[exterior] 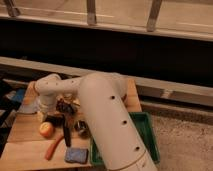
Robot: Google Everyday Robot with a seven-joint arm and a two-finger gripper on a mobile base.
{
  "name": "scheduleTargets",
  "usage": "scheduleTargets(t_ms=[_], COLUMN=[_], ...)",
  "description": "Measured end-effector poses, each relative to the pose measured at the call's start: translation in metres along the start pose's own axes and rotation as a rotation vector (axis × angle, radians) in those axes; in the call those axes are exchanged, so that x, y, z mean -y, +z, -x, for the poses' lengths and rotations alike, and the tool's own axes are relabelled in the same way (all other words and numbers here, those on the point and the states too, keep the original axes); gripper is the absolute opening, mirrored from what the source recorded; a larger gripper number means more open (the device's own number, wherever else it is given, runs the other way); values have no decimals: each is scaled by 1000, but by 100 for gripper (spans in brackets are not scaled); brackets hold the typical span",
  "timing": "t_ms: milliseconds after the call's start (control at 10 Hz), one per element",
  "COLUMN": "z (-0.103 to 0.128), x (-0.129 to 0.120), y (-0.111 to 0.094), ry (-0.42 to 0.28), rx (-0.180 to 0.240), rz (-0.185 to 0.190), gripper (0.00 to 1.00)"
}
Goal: Place eraser in purple bowl
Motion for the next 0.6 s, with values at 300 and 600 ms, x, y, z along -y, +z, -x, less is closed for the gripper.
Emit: scheduleTargets(t_ms=[300, 600], z=[1, 1], x=[-1, -4], y=[4, -1], ry=[1, -13], rx=[8, 34], rz=[-7, 10], gripper=[0, 0])
